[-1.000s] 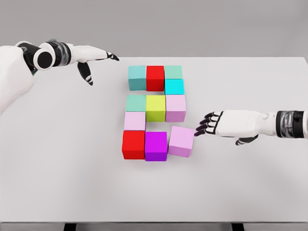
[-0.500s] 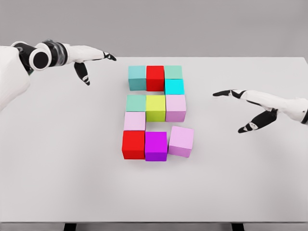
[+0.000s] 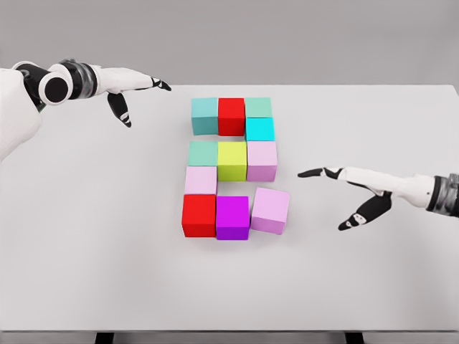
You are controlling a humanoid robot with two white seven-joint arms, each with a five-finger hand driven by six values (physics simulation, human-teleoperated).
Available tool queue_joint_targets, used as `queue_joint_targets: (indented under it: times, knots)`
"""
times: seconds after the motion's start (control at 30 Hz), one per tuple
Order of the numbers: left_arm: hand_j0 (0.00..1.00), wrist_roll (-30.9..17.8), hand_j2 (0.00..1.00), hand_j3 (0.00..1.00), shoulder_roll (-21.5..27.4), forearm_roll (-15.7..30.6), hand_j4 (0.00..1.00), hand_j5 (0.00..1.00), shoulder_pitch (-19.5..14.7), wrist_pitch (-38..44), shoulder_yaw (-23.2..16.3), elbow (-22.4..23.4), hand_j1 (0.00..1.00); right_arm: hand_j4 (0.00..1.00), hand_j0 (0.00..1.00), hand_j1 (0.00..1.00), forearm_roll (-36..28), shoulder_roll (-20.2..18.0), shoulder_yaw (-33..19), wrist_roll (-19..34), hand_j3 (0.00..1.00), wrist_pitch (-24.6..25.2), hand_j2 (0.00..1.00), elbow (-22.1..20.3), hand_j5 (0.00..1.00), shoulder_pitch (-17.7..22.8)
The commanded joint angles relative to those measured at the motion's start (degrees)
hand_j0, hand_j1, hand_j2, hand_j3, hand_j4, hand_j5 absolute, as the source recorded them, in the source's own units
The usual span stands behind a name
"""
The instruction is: Assemble the squares on the desktop into the number 2
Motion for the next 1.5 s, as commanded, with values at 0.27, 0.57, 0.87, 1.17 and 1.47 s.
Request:
queue_joint_targets:
  times: [0.27,0.57,0.87,1.17,1.47]
  knots:
    - [1.0,0.07,1.0,1.0,0.02,0.03,1.0,1.0,0.0,0.14,0.04,0.27,1.0,1.0,1.0,1.0,-0.39,1.77,1.67,-0.02,1.0,0.13,1.0,-2.8,1.0,-0.26]
    - [1.0,0.07,1.0,1.0,0.02,0.03,1.0,1.0,0.0,0.14,0.04,0.53,1.0,1.0,1.0,1.0,-0.48,3.79,1.67,-0.02,1.0,0.13,1.0,-2.19,1.0,-0.88]
    - [1.0,0.25,1.0,1.0,0.1,0.03,1.0,1.0,0.18,0.14,0.04,0.62,1.0,1.0,1.0,1.0,-0.57,5.63,2.9,-0.02,1.0,0.13,1.0,0.1,1.0,-2.11]
    - [1.0,0.25,1.0,1.0,0.19,-0.06,1.0,1.0,0.09,0.14,0.12,0.53,1.0,1.0,1.0,1.0,-0.48,7.04,3.78,-0.02,1.0,0.13,1.0,2.03,1.0,-2.81]
    - [1.0,0.25,1.0,1.0,0.63,-0.06,1.0,1.0,0.26,0.14,0.04,0.36,1.0,1.0,1.0,1.0,-0.48,7.57,5.01,-0.02,1.0,0.13,1.0,2.03,1.0,-3.08]
